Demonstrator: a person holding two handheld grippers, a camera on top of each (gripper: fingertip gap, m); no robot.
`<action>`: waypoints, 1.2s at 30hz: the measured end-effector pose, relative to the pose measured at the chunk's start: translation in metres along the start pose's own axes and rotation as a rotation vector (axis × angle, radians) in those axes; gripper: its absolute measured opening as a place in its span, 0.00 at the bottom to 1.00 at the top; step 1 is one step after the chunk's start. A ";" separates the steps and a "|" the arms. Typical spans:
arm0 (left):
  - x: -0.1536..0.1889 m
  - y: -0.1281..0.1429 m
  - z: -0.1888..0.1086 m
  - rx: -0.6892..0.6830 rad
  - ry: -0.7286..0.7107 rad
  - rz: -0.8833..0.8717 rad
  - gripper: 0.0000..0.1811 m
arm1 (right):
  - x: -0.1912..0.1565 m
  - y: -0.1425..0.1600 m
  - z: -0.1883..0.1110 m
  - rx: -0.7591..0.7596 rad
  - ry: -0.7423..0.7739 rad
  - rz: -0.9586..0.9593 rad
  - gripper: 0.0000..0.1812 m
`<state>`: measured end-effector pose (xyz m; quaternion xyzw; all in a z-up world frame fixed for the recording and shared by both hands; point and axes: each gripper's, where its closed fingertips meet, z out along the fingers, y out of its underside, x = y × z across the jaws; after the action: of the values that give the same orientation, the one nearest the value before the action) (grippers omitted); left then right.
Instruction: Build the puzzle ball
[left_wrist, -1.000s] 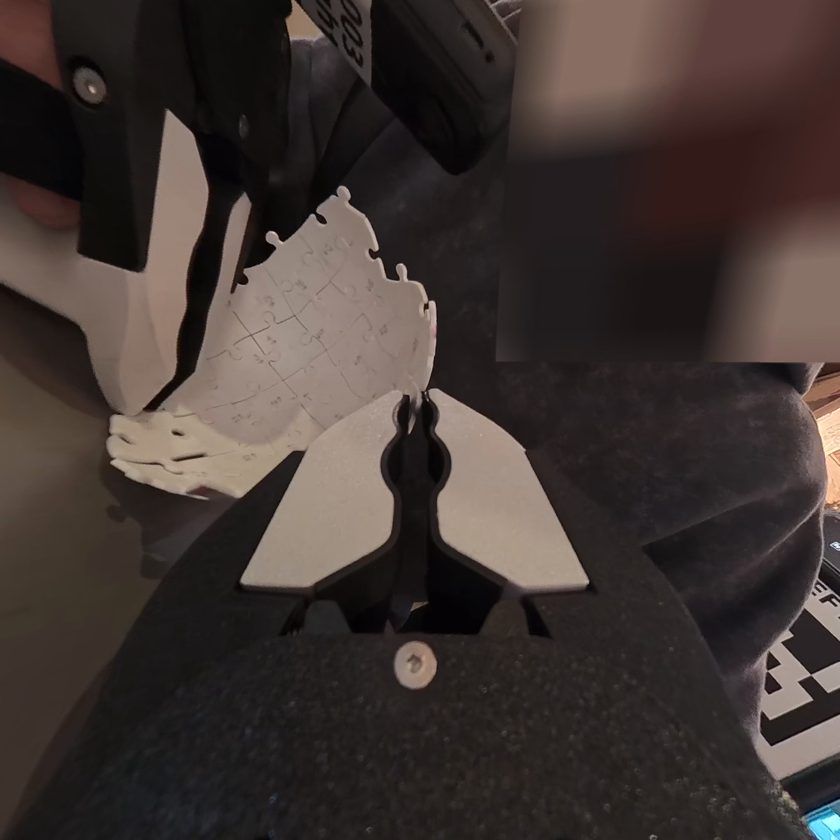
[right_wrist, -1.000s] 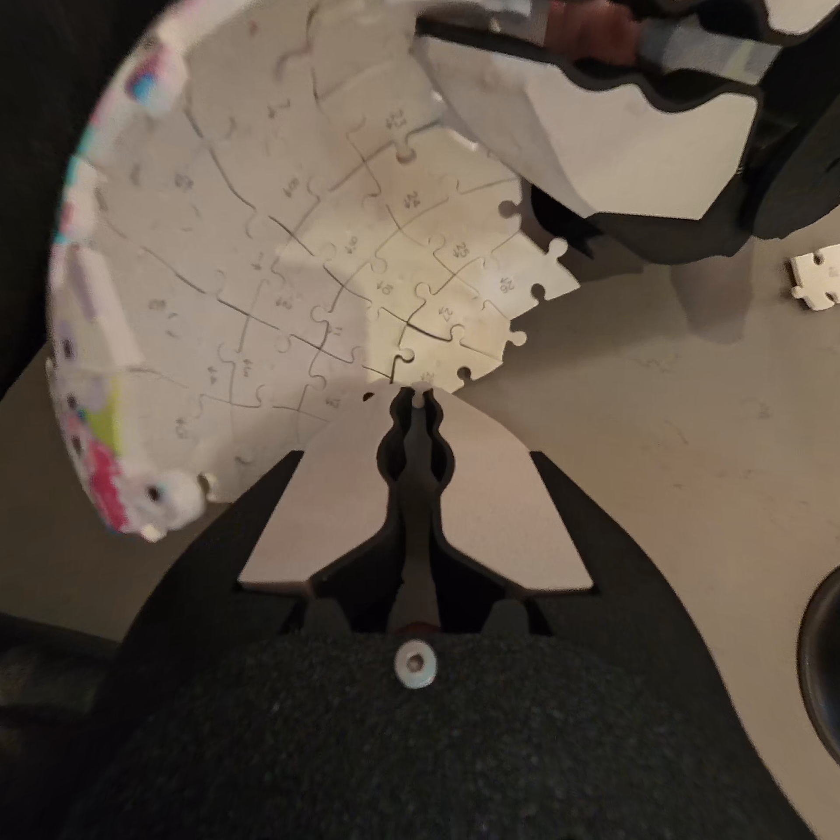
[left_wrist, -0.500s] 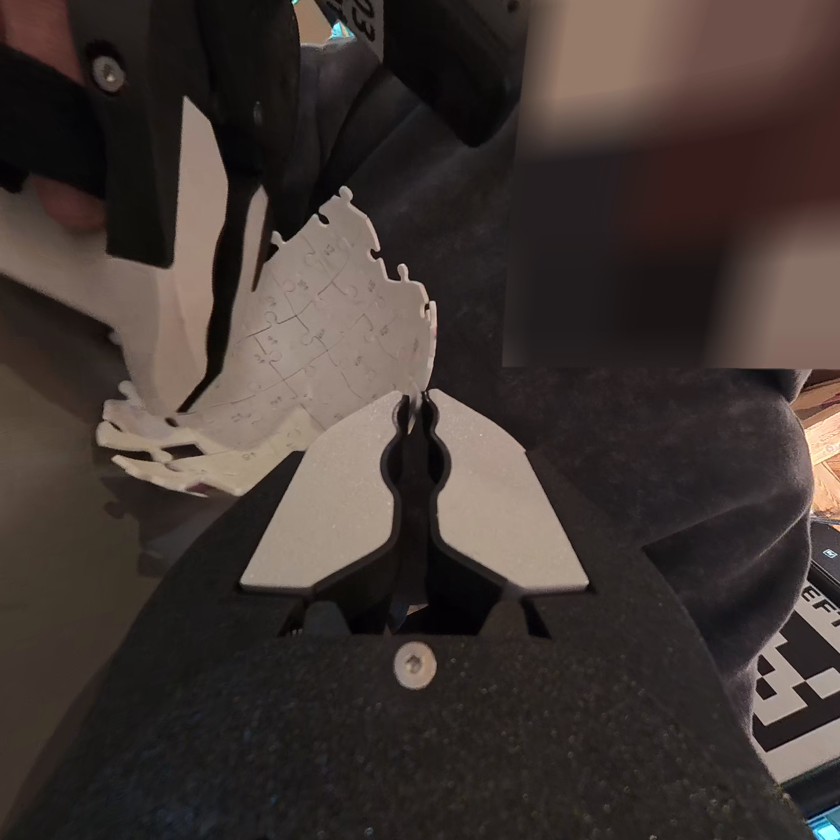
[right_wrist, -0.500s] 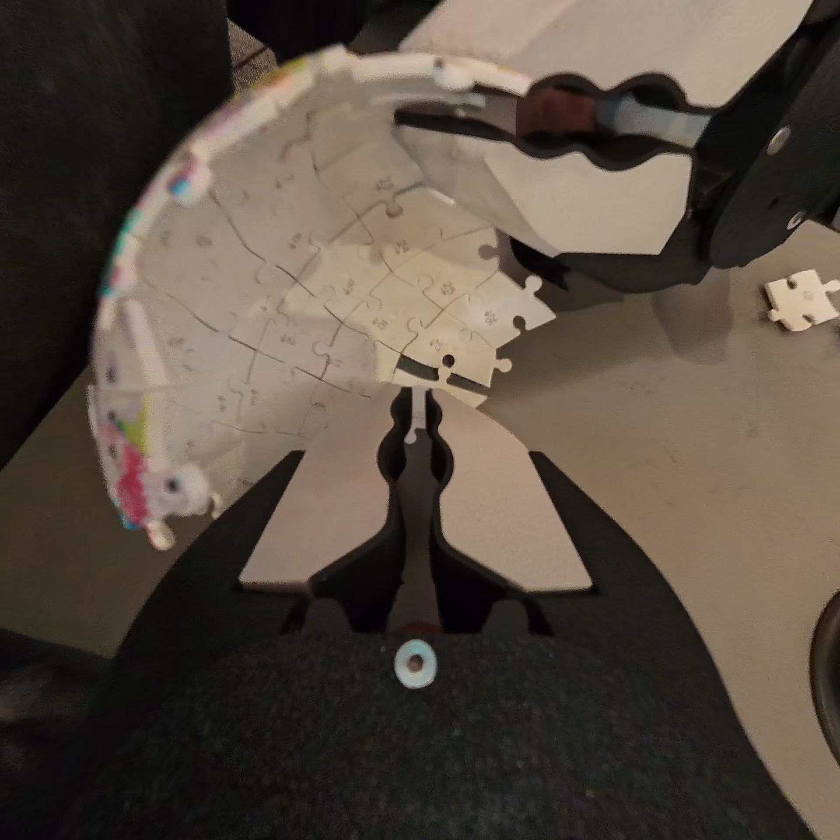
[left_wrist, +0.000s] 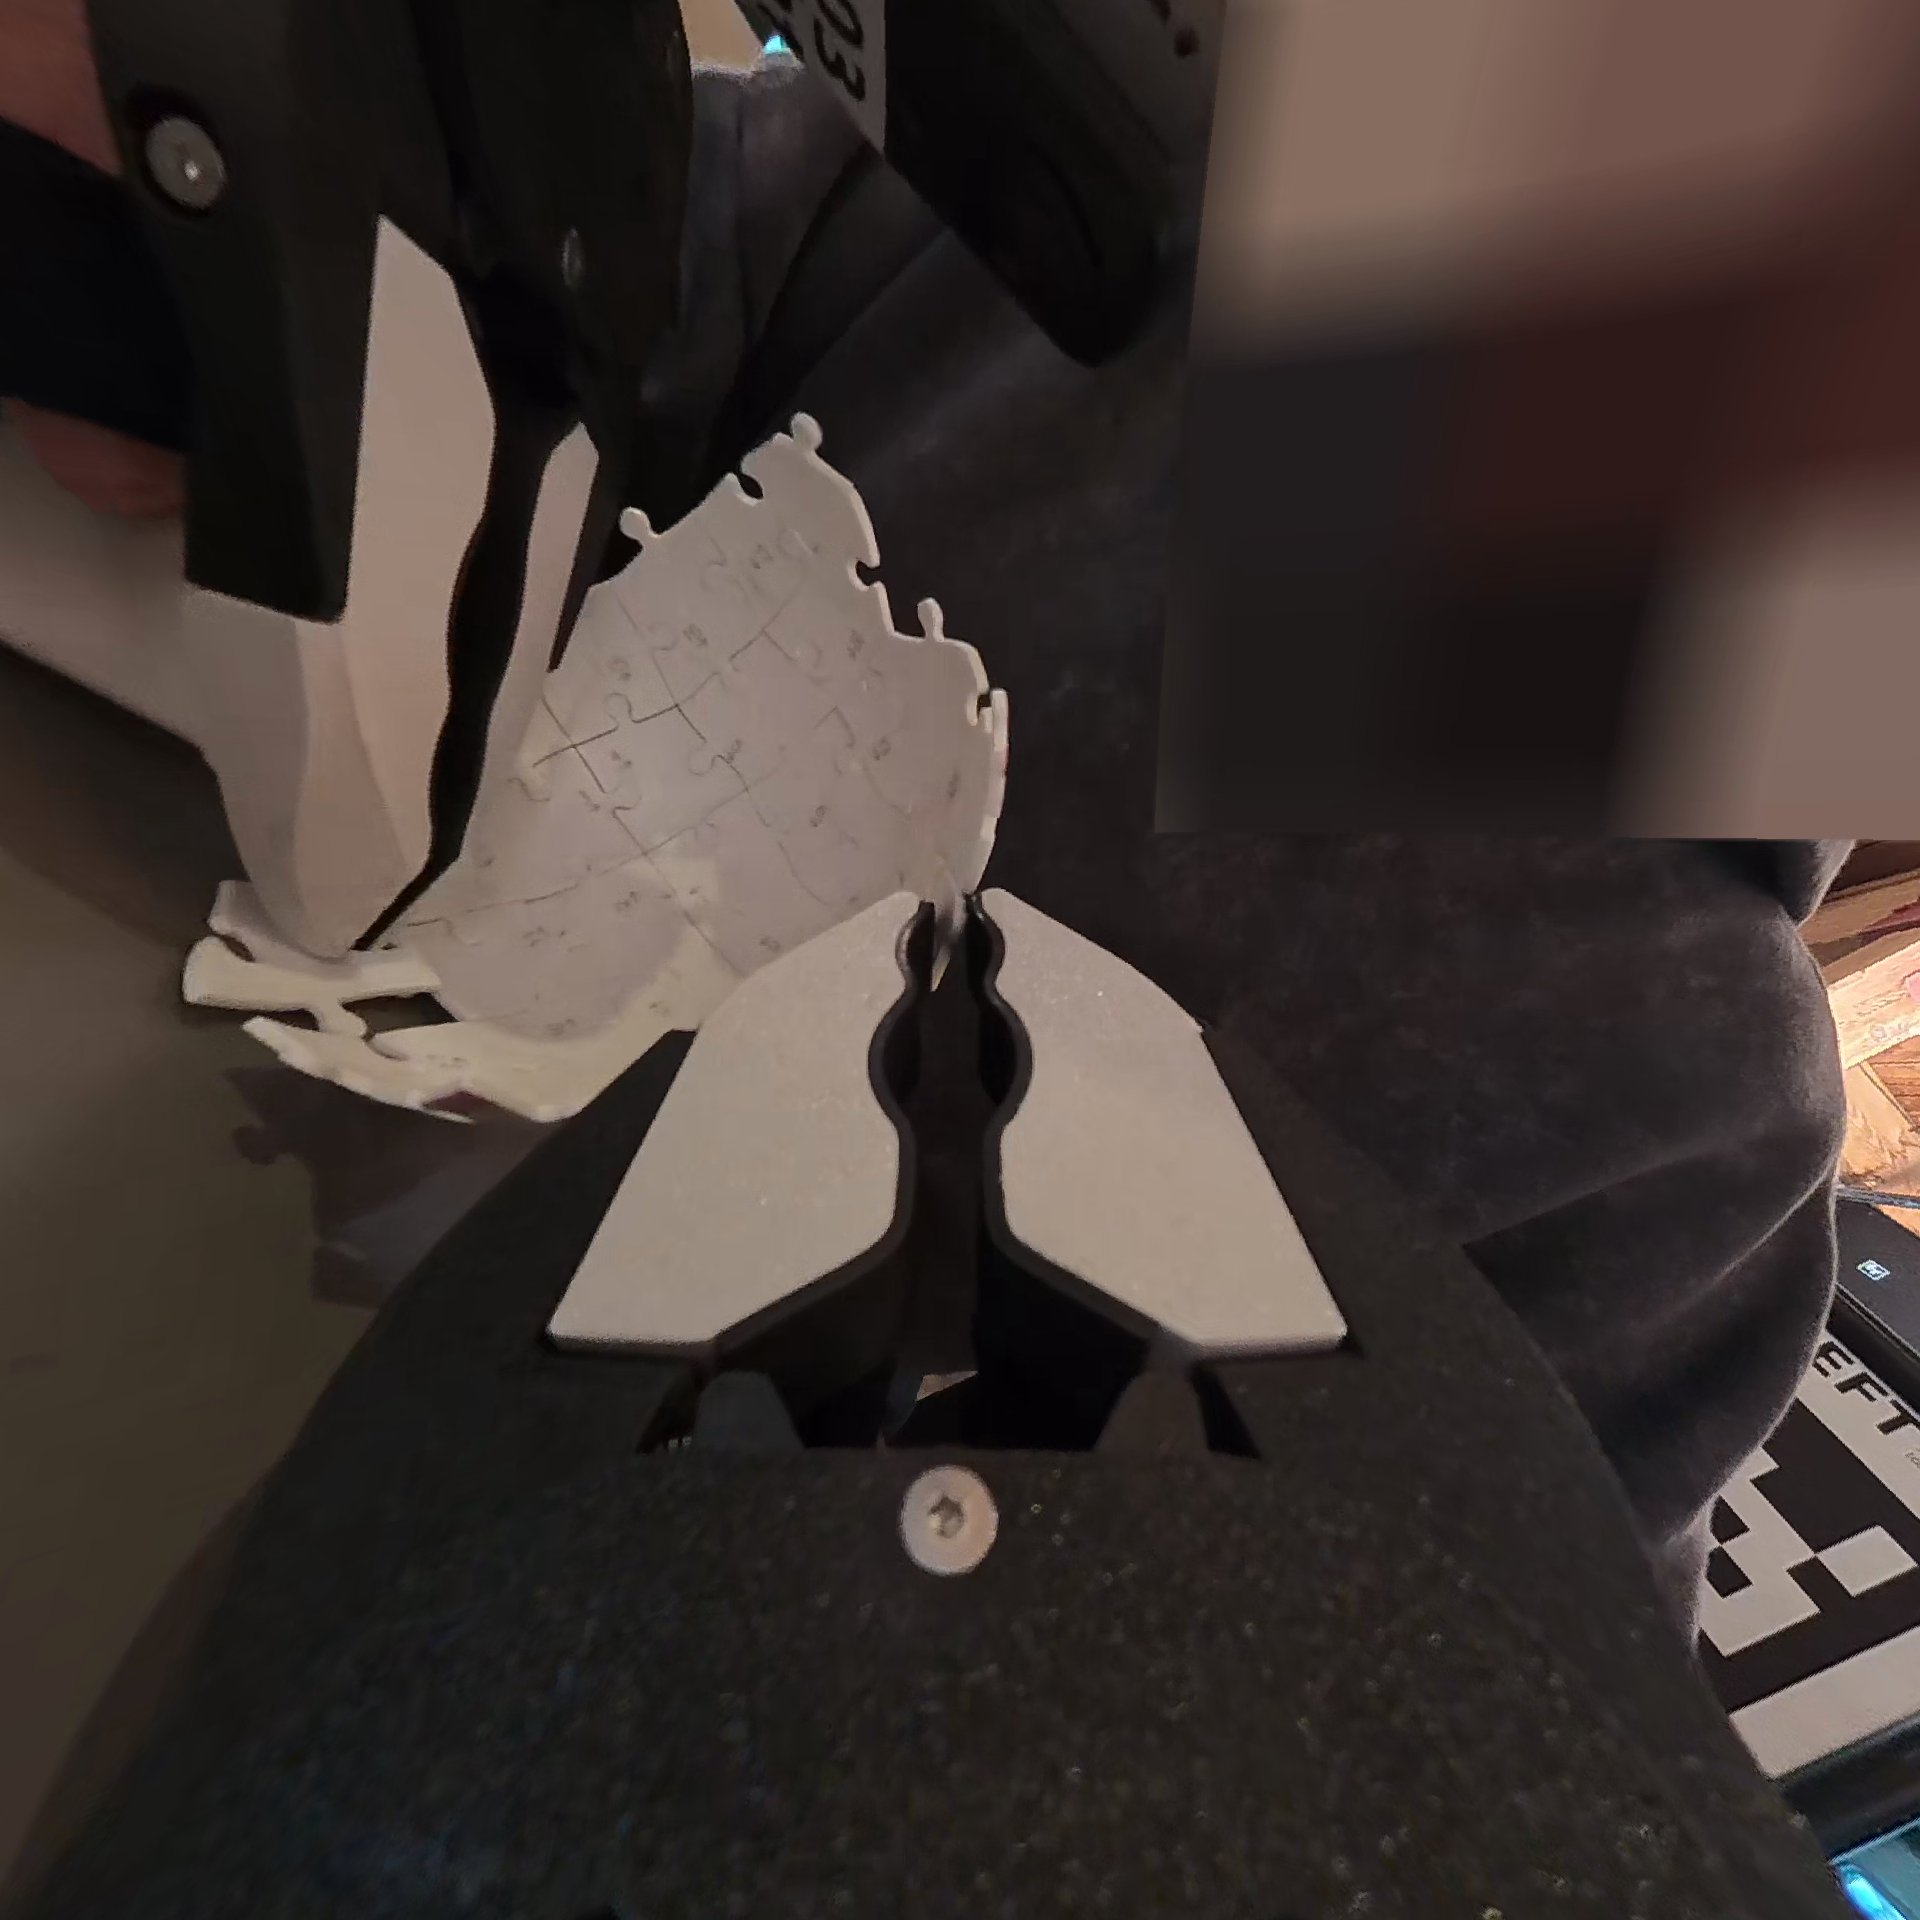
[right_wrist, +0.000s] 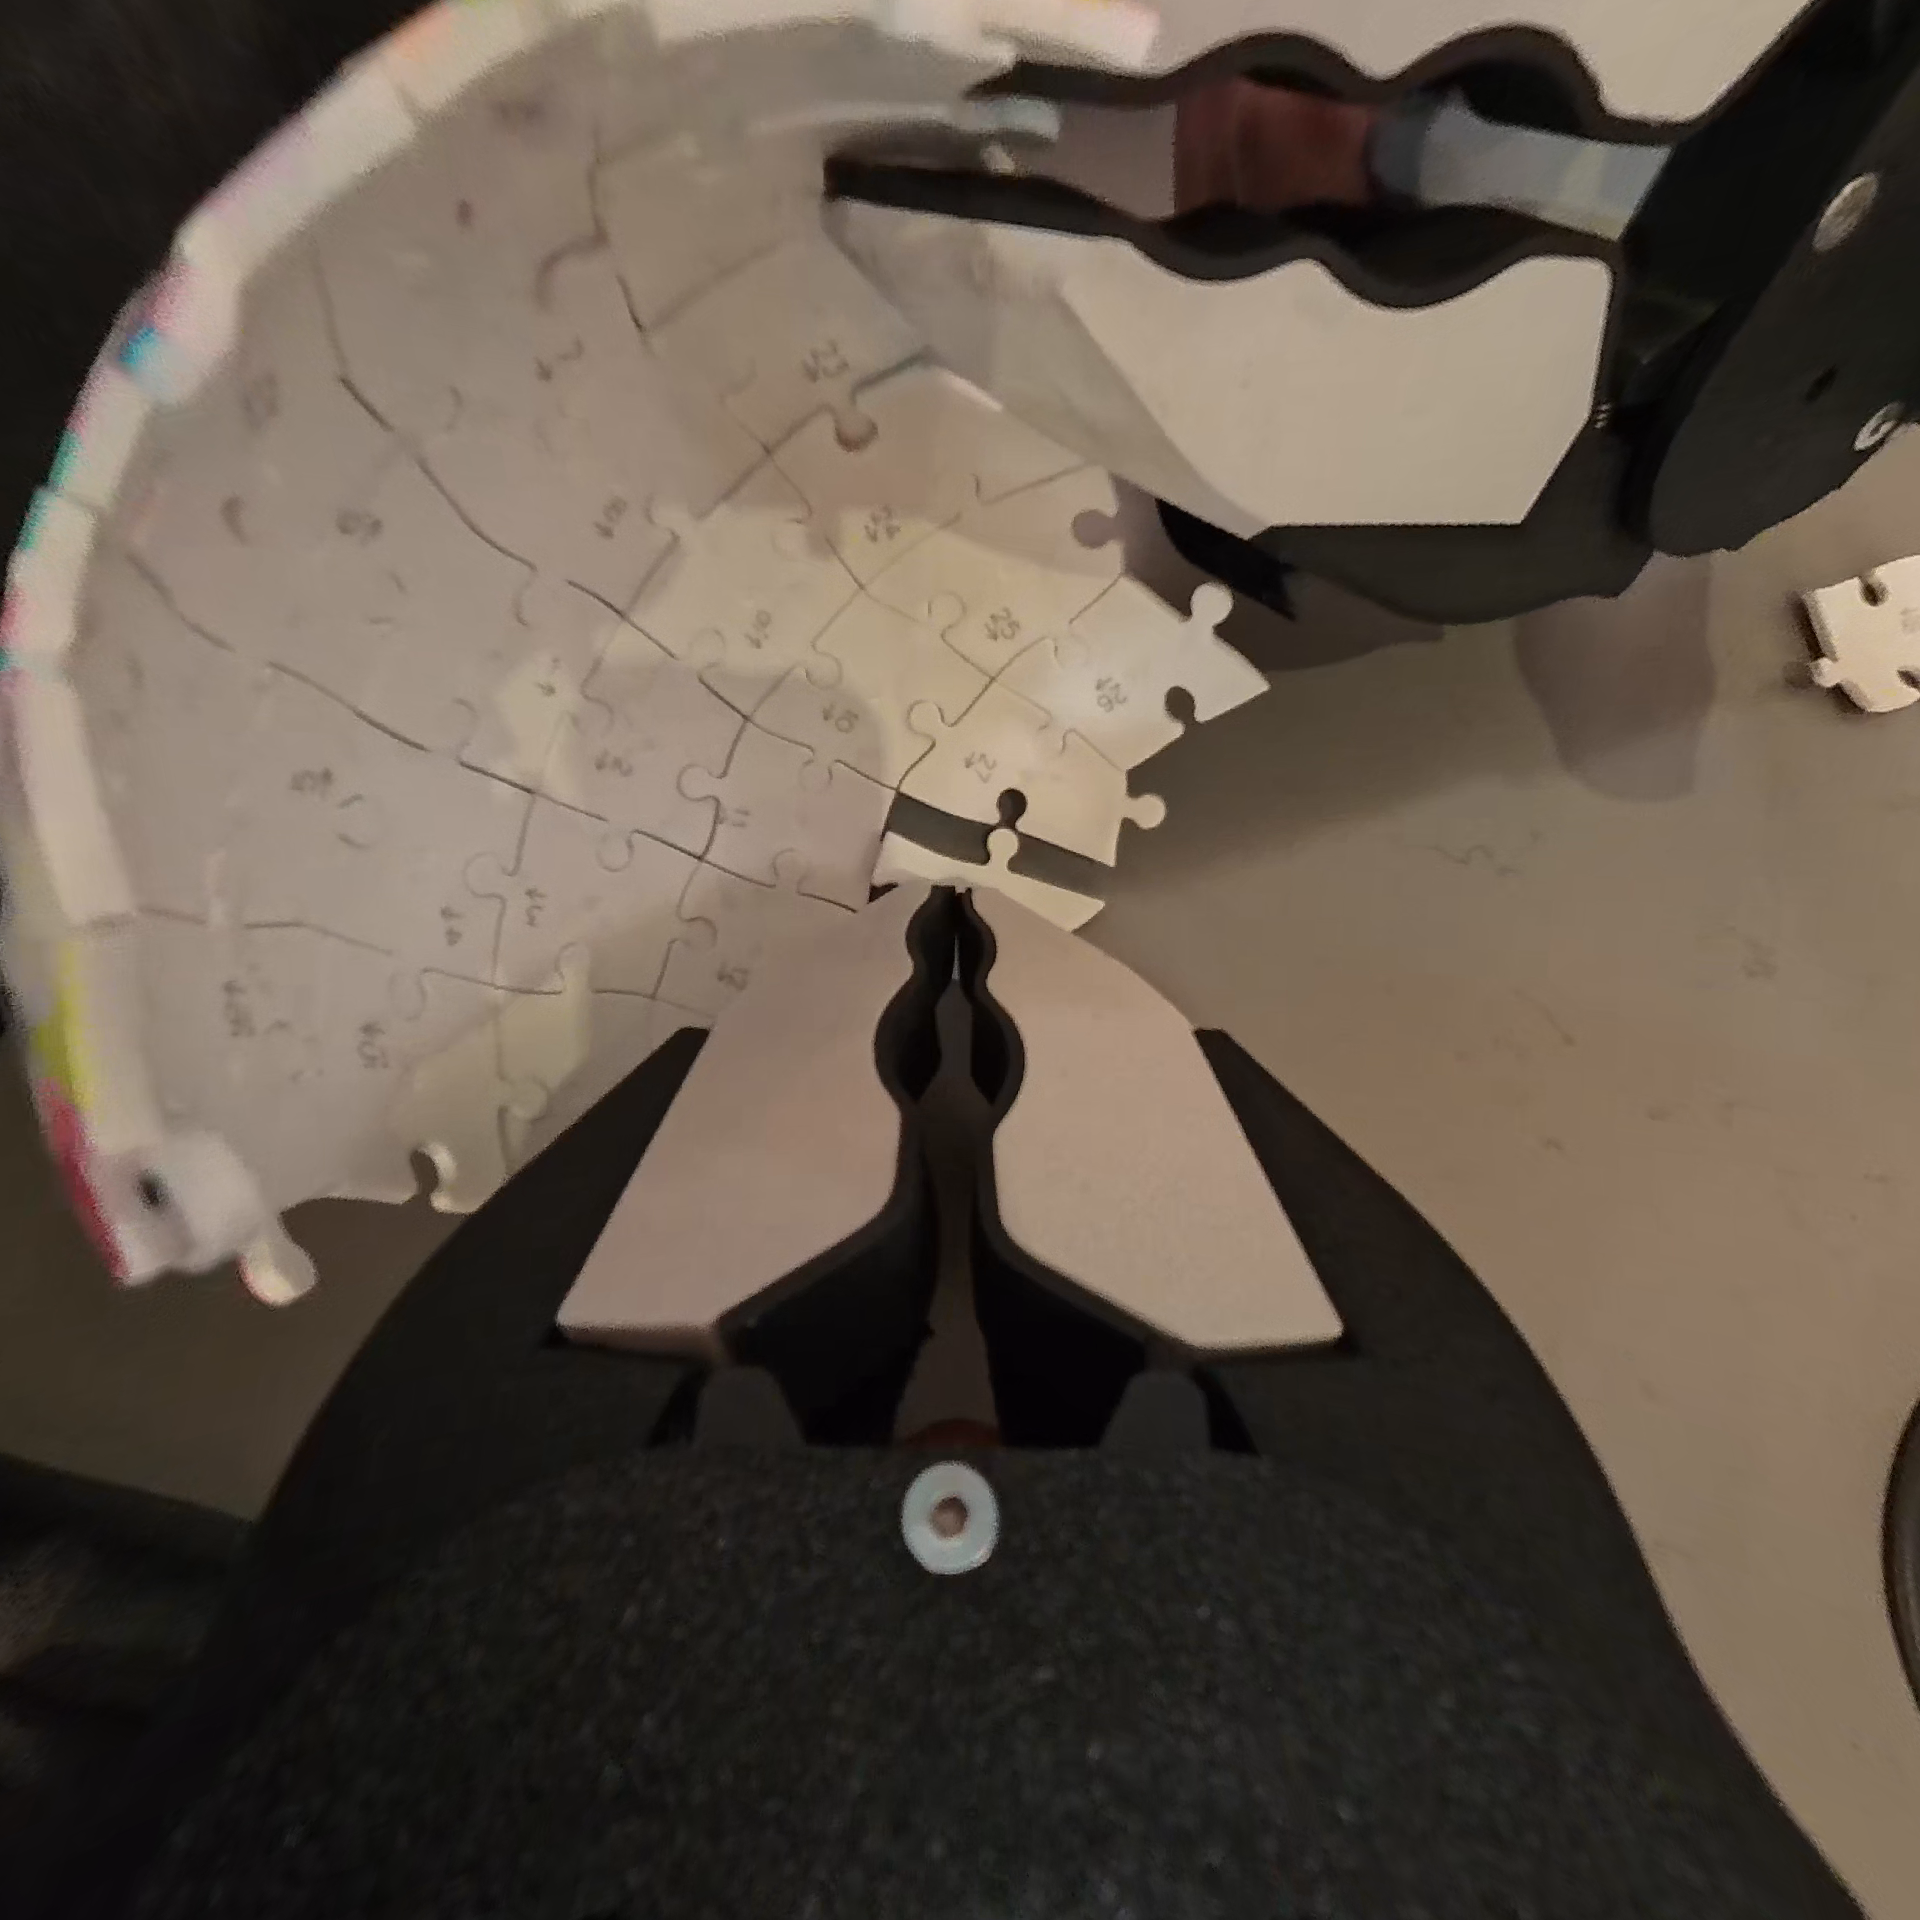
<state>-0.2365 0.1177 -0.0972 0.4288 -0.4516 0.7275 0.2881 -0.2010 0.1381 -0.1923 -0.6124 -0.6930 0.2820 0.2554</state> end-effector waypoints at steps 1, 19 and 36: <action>0.000 0.001 0.000 0.001 0.001 -0.004 0.03 | 0.001 0.000 0.000 -0.001 0.003 0.003 0.00; 0.008 0.016 -0.007 0.009 -0.008 -0.006 0.03 | 0.000 0.012 -0.011 -0.044 -0.002 0.050 0.09; 0.015 0.030 -0.003 -0.109 -0.037 0.114 0.02 | 0.023 -0.035 -0.051 0.207 0.137 0.320 0.11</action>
<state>-0.2687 0.1084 -0.0973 0.3996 -0.5195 0.7088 0.2608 -0.1930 0.1615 -0.1313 -0.7030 -0.5351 0.3463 0.3156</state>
